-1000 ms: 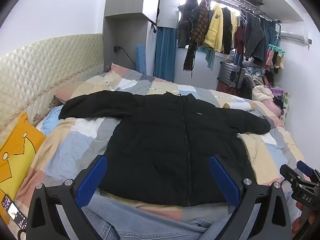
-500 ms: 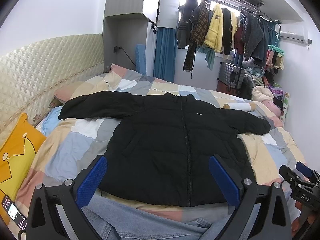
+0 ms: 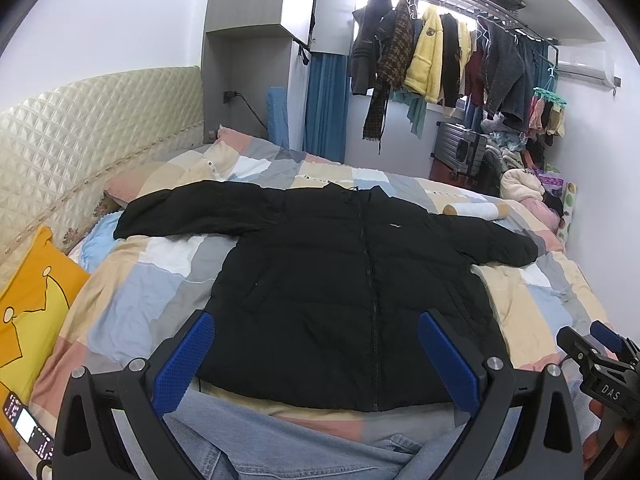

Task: Fold large clothes

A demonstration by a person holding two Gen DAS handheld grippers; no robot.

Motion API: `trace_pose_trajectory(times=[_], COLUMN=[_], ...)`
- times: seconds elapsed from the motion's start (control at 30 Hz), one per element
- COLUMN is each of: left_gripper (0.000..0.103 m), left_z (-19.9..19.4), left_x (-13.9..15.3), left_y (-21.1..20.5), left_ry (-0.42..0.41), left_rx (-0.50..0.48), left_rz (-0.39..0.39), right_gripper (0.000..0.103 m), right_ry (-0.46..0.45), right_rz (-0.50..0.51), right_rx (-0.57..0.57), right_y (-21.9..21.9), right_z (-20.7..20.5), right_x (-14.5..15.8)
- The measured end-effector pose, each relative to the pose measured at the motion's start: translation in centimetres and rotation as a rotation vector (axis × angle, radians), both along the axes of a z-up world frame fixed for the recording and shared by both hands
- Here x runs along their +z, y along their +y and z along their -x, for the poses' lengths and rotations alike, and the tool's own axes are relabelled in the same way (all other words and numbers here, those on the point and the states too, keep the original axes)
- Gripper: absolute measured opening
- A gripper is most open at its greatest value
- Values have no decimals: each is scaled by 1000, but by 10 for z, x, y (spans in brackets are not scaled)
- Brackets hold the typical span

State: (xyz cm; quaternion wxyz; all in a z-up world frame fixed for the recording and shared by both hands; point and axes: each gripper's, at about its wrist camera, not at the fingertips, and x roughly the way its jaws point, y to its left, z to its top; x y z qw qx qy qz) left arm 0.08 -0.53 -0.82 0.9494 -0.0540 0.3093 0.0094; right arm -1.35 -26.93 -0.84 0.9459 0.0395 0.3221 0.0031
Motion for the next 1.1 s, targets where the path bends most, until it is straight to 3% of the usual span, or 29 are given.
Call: trace_pose_trajectory(times=[1.1], left_gripper=[103], left_z=[-7], left_x=[23], left_y=[-1], left_ry=[13], left_rx=[-37], left_rz=[21], right_gripper=[103], right_ry=[-1], right_rz=[-43], right_rx=[-9], right_y=[-10], right_z=[3], right_x=[15])
